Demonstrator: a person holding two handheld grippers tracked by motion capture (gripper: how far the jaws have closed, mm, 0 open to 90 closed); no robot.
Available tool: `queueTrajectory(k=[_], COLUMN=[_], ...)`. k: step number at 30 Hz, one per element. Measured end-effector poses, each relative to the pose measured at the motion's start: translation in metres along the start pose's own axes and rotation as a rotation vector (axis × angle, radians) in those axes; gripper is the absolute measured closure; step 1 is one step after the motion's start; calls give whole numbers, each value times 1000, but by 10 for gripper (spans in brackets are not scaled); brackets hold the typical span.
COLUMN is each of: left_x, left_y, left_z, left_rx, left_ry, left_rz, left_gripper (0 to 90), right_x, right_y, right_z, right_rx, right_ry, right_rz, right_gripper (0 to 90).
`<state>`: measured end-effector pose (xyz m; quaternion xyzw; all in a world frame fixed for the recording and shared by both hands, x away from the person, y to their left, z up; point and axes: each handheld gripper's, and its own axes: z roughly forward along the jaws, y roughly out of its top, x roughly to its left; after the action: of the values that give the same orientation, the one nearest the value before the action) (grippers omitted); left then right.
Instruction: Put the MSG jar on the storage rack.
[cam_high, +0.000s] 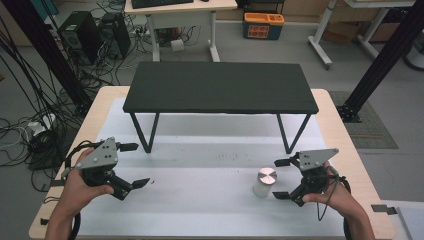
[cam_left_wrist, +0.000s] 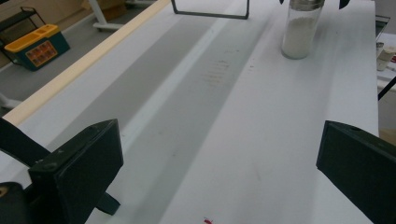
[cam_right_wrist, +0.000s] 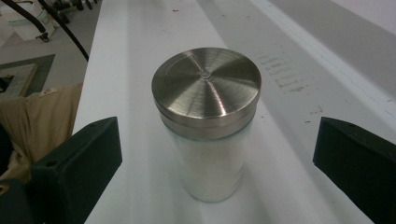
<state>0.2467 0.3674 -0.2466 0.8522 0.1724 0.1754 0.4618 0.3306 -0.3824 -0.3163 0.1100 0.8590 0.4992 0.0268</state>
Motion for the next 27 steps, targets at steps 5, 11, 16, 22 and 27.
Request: queueTrajectory(k=[5, 11, 16, 22, 27], left_x=[0, -1, -1, -1, -1], left_y=[-1, -3, -2, -3, -3], left_z=[1, 3, 3, 2, 2], left_rx=[1, 3, 2, 1, 8], left_ry=[-3, -8, -7, -6, -7], left_rz=[-4, -6, -4, -11, -5], left_gripper=[7, 7, 7, 7, 7], right_x=[-2, -6, -8, -13, -12], right_y=[-2, -6, -7, -7, -5], right_z=[8, 18, 23, 24, 22], right_rx=[-5, -10, -16, -21, -17], right_ry=[8, 20, 27, 58, 59], right_rz=[-1, -2, -13, -64, -104], right_gripper=[10, 24, 70, 331, 425])
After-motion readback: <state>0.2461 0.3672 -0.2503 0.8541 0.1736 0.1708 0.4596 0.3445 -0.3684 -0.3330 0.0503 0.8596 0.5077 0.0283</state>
